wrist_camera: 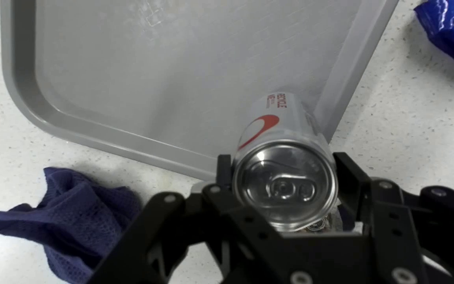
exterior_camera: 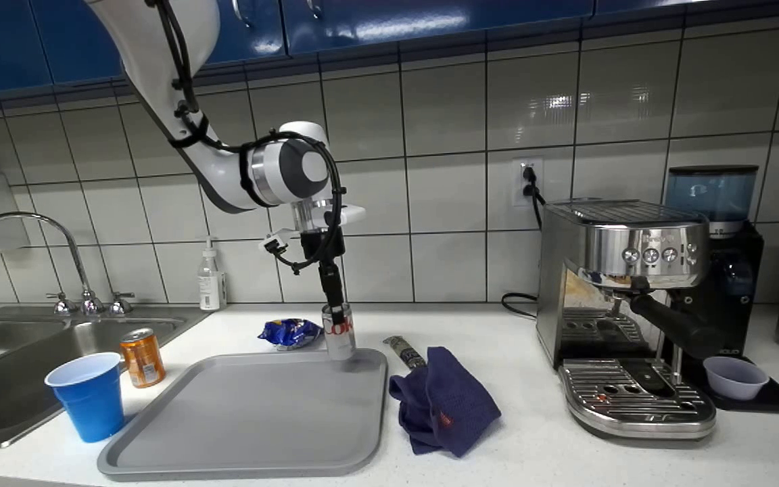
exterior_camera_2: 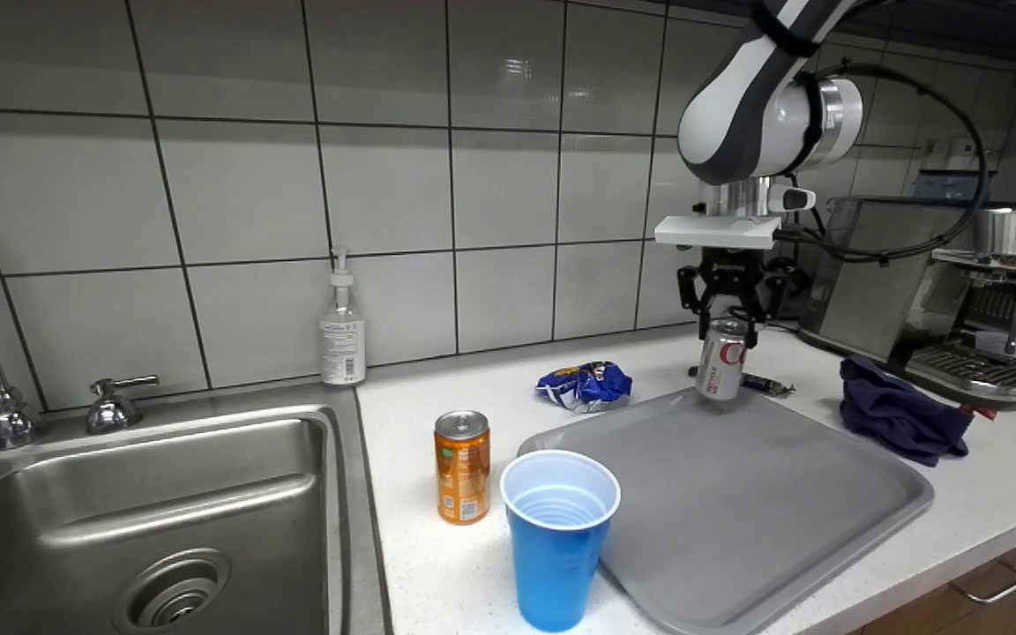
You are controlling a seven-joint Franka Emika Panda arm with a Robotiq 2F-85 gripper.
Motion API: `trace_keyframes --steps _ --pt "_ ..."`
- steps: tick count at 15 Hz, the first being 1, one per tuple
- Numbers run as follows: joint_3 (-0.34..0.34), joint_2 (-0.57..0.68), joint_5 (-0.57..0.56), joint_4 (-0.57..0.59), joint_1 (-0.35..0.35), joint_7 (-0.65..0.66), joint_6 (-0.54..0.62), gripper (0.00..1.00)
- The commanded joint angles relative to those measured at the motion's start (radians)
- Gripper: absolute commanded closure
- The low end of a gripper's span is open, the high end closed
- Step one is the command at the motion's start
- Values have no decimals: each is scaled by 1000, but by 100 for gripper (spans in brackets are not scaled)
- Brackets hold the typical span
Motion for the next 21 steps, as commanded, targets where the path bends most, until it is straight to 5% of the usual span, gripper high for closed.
trace_keyframes --steps 1,21 --pt "8 19 27 71 4 -1 -43 60" --pt "4 229 28 375 32 15 -170 60"
